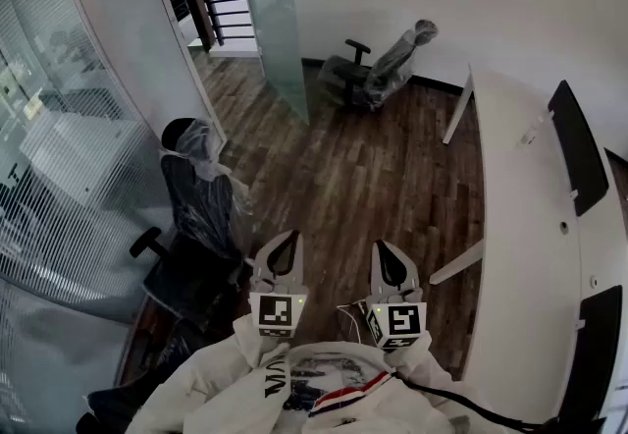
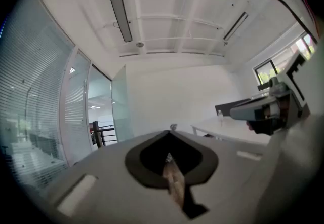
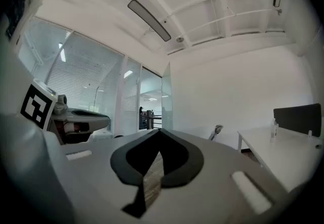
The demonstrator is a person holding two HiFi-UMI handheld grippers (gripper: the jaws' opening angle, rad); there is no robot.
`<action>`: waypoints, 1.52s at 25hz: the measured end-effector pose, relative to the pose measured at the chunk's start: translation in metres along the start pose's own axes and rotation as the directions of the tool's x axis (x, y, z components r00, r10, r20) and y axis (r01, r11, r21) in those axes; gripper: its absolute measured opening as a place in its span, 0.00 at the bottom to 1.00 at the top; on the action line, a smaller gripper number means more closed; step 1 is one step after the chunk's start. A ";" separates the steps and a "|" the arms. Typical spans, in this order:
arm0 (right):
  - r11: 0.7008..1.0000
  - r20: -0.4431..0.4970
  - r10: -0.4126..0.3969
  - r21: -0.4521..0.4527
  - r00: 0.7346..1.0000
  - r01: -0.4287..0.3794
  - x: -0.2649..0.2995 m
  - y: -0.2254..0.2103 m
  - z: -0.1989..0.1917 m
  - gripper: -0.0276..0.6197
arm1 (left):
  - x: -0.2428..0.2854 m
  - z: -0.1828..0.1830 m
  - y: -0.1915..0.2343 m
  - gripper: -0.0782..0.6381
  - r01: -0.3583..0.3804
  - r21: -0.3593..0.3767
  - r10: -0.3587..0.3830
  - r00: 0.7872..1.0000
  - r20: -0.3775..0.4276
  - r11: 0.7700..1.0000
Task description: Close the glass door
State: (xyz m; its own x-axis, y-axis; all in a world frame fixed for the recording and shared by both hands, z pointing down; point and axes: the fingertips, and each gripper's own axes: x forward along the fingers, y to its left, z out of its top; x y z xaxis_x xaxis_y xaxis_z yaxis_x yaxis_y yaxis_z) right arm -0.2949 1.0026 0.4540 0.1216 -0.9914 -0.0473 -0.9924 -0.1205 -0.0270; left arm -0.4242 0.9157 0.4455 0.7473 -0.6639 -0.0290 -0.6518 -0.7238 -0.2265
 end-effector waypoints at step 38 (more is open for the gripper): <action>0.996 -0.093 -0.093 0.009 0.991 0.094 0.296 -0.074 -0.052 0.05 | 0.285 -0.072 0.116 0.11 0.139 0.045 -0.136 0.988 -0.070 0.989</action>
State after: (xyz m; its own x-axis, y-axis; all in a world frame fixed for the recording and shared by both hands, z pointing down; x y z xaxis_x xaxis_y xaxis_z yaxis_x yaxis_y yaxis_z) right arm -0.1867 0.7154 0.4944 0.2108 -0.9764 0.0481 -0.9763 -0.2127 -0.0405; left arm -0.2965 0.6290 0.4813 0.8180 -0.5709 0.0703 -0.5351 -0.8000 -0.2715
